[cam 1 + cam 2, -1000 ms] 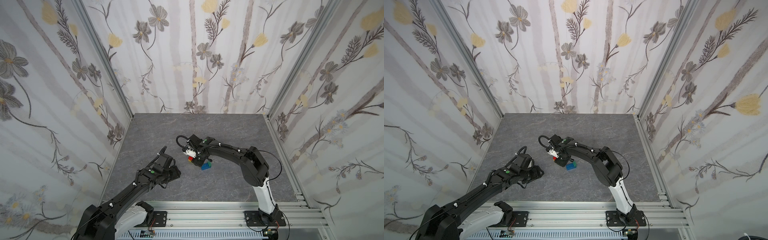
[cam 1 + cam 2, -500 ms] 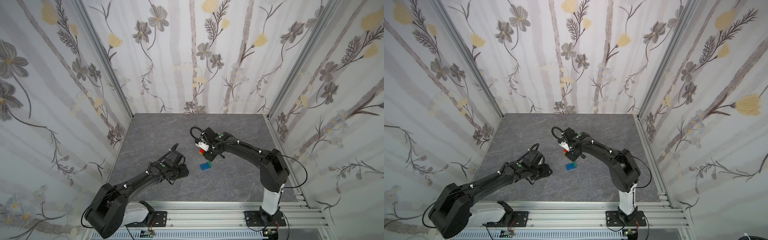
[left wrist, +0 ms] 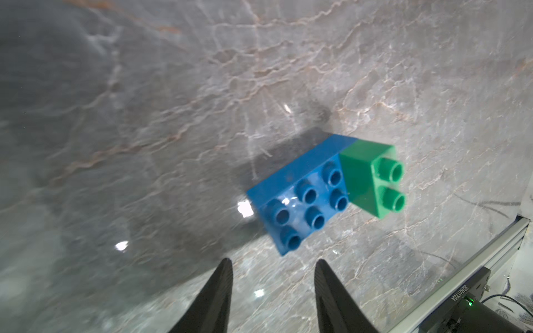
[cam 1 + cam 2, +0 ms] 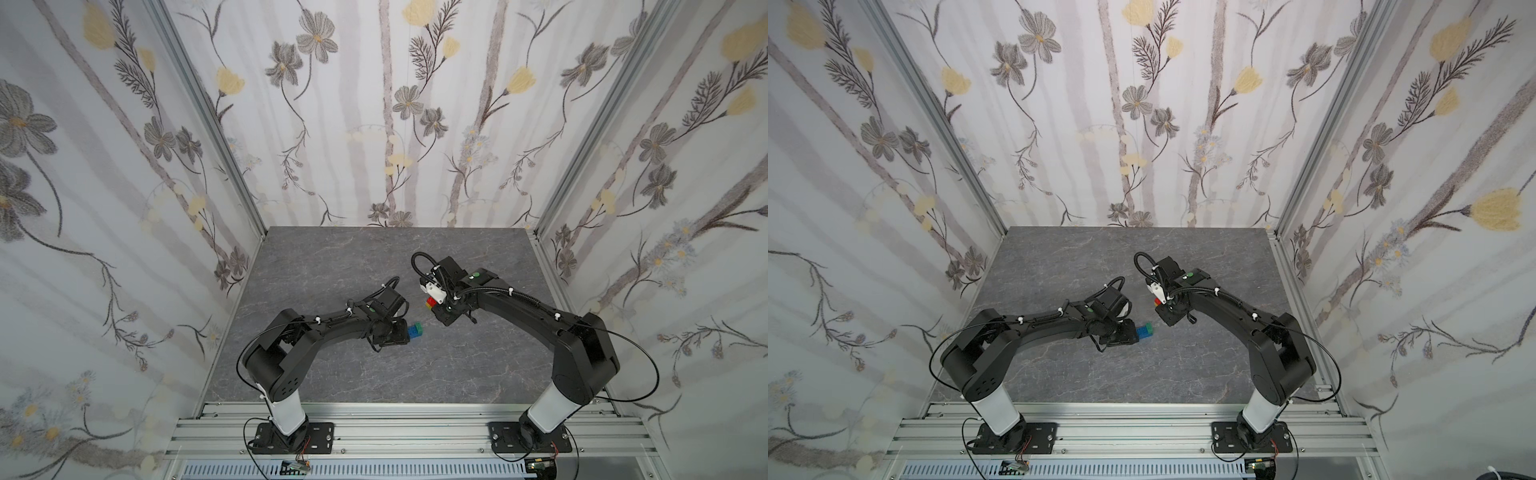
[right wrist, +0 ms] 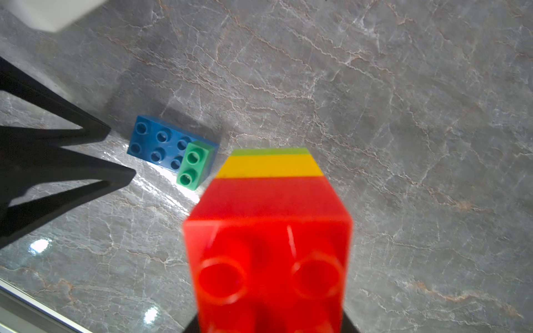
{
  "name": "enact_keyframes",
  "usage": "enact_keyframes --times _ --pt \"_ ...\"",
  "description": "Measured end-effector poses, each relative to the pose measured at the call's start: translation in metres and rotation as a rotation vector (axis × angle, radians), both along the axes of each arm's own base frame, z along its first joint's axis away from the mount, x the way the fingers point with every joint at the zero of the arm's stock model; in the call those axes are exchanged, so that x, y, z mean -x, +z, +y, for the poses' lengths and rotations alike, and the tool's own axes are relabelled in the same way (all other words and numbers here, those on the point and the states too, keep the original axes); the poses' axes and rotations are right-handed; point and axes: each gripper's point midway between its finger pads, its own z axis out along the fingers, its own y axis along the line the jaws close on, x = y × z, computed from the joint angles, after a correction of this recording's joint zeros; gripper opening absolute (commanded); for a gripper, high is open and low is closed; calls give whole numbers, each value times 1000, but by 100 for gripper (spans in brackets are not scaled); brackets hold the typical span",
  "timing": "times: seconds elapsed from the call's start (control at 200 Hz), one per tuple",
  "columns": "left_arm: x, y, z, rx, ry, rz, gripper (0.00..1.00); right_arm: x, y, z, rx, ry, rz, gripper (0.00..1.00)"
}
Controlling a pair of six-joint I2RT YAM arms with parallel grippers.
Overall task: Assemble the number 5 with lego
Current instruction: Adjust the lego brick at the center of the board.
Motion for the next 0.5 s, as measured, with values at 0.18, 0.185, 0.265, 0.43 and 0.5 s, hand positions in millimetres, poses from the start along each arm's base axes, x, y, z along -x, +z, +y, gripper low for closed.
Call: enact_keyframes --times 0.18,0.185,0.265,0.43,0.5 --pt "-3 -8 -8 -12 -25 22 35 1 2 -4 -2 -14 -9 15" --pt "-3 -9 -8 -12 -25 22 35 1 2 -4 -2 -14 -9 15" --pt "-6 -10 -10 -16 -25 18 34 2 1 -4 -2 -16 -7 15" --pt "-15 -10 -11 -38 -31 -10 31 3 2 -2 -14 -13 -1 15" --pt "-21 -10 -9 -52 -25 -25 31 4 2 -1 -22 -10 3 15"
